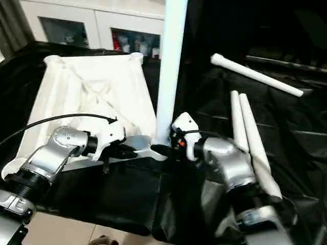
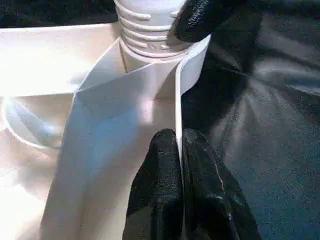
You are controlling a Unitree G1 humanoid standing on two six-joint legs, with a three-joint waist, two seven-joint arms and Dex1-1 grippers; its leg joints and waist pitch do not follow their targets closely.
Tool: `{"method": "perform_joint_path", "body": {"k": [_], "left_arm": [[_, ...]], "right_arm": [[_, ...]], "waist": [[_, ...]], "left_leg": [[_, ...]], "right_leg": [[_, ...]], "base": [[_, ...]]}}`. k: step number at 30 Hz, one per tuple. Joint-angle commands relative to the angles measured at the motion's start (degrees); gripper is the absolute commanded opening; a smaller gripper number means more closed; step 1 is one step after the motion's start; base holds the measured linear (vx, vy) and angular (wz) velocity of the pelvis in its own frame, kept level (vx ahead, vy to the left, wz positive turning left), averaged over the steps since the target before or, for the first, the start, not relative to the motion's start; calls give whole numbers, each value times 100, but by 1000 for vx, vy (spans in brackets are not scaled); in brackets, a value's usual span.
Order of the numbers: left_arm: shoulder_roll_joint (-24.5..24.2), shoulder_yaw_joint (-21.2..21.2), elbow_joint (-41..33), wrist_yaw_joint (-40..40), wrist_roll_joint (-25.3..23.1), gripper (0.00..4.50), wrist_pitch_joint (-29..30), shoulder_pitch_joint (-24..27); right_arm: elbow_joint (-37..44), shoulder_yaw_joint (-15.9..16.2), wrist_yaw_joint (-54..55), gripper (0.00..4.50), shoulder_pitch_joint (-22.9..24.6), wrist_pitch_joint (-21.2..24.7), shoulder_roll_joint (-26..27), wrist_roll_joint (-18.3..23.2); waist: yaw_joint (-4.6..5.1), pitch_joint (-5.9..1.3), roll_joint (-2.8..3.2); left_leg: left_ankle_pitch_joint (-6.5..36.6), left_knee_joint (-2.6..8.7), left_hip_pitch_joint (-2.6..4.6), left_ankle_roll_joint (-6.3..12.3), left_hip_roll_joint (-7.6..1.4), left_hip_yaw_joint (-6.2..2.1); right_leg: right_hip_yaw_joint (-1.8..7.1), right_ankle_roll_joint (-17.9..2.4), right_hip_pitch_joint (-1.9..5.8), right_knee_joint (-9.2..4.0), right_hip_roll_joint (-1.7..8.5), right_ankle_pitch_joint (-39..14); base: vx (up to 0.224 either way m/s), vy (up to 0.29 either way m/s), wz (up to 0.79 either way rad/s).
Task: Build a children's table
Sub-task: Rotate leg to tighten
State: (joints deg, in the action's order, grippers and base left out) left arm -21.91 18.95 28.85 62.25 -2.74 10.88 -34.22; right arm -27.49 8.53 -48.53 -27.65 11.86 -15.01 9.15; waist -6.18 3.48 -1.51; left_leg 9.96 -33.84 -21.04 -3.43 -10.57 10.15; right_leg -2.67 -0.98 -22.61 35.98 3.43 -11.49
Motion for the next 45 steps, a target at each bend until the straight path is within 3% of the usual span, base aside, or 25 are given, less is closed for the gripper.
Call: {"method": "perform_joint_path", "body": {"k": [1, 2, 4, 5, 6, 7, 11, 12, 16, 18, 20, 25, 27, 29, 31, 34, 36, 45], "left_arm": [[190, 118, 179, -281, -138, 0, 131, -70], [289, 84, 302, -523, -194, 0, 203, -138], [856, -146, 946, -1698, -318, 0, 600, -547], [911, -171, 1009, -1823, -330, 0, 635, -590], [1073, -199, 1184, -2136, -380, 0, 734, -723], [1201, -219, 1316, -2416, -432, 0, 791, -831], [1408, -220, 1504, -2735, -502, 0, 850, -1001], [1466, -187, 1563, -2775, -551, 0, 839, -1044], [1450, -111, 1564, -2680, -626, 0, 804, -1015], [1378, -67, 1514, -2582, -625, 0, 780, -969], [1289, -27, 1451, -2459, -611, 0, 725, -906], [1036, 43, 1147, -1881, -488, 0, 599, -690], [1004, 42, 1112, -1822, -475, 0, 642, -664], [711, 137, 918, -1283, -405, 0, 378, -512], [578, 139, 822, -1013, -324, 0, 253, -439], [395, 151, 578, -580, -181, 0, 55, -297], [220, 133, 305, -146, 0, 0, -66, -166], [37, 106, -70, 329, 215, 0, -30, -39]], "right_arm": [[-330, -149, 484, 274, -4, 69, 105, -10], [-435, -222, 723, 274, -27, 54, 200, -20], [-1112, -617, 2253, 274, -296, 63, 679, -114], [-1183, -660, 2400, 274, -328, 66, 722, -115], [-1434, -783, 2894, 274, -460, 65, 844, -129], [-1638, -870, 3303, 274, -577, 91, 937, -171], [-1988, -989, 3818, 274, -801, 70, 1100, -210], [-2100, -977, 3822, 274, -890, -41, 1156, -234], [-2275, -916, 3604, 274, -1054, -414, 1261, -288], [-2298, -975, 3498, 344, -1099, -580, 1276, -197], [-2280, -924, 3369, 353, -1115, -725, 1217, -223], [-1834, -819, 2756, 386, -1009, -653, 912, -192], [-1773, -800, 2603, 400, -992, -621, 860, -189], [-1087, -591, 1503, 400, -728, -350, 400, -45], [-782, -480, 1085, 400, -590, -266, 189, 8], [-435, -338, 499, 400, -410, -144, -64, 114], [-83, -76, -235, 400, -212, -8, -366, 212], [158, 372, -954, 400, -140, 76, -616, -8]], "waist": [[17, -335, 41], [21, -328, 39], [78, -282, 59], [108, -282, 53], [113, -309, 62], [119, -312, 84], [137, -346, 68], [128, -350, 36], [93, -371, 34], [74, -369, 10], [80, -370, 24], [86, -413, 51], [87, -446, 46], [58, -434, 18], [54, -424, 25], [65, -391, 32], [52, -385, 36], [37, -386, 27]], "left_leg": [[1552, 429, 108, -106, -264, -93], [1694, 441, 121, -149, -265, -110], [2053, 451, 187, -290, -252, -116], [2300, 453, 224, -353, -233, -152], [2254, 460, 205, -351, -240, -181], [2215, 468, 194, -342, -242, -180], [1973, 494, 130, -258, -244, -171], [1929, 495, 122, -228, -249, -163], [1635, 465, 115, -100, -243, -122], [1486, 457, 101, -14, -243, -110], [1412, 458, 89, 6, -242, -108], [1041, 428, 72, 82, -258, -94], [648, 385, 41, 217, -251, -77], [583, 374, 28, 373, -254, -78], [659, 381, 36, 426, -272, -75], [972, 405, 56, 297, -282, -77], [1117, 417, 71, 229, -301, -81], [1065, 411, 69, 138, -295, -73]], "right_leg": [[266, -1172, 221, -518, 500, -1510], [268, -1075, 219, -549, 513, -1855], [264, -984, 139, -619, 511, -2435], [235, -870, 133, -665, 530, -2923], [235, -781, 167, -677, 553, -2964], [240, -773, 164, -678, 544, -2869], [243, -875, 215, -623, 516, -2044], [245, -897, 220, -617, 516, -1934], [266, -1075, 237, -567, 524, -1384], [265, -1119, 249, -555, 535, -1265], [262, -1136, 260, -545, 524, -1215], [252, -1259, 291, -477, 504, -590], [244, -1410, 303, -389, 482, 161], [233, -1422, 331, -378, 481, 308], [235, -1391, 324, -392, 488, 219], [231, -1397, 301, -455, 502, -347], [236, -1348, 298, -477, 505, -593], [240, -1349, 262, -468, 498, -741]], "base": [[0, 0, 0], [0, 0, 0], [0, 0, 0], [0, 0, 0], [0, 0, 0], [0, 0, 0], [0, 0, 0], [0, 0, 0], [0, 0, 0], [0, 0, 0], [0, 0, 0], [0, 0, 0], [0, 0, 0], [0, 0, 0], [0, 0, 0], [0, 0, 0], [0, 0, 0], [0, 0, 0]]}}
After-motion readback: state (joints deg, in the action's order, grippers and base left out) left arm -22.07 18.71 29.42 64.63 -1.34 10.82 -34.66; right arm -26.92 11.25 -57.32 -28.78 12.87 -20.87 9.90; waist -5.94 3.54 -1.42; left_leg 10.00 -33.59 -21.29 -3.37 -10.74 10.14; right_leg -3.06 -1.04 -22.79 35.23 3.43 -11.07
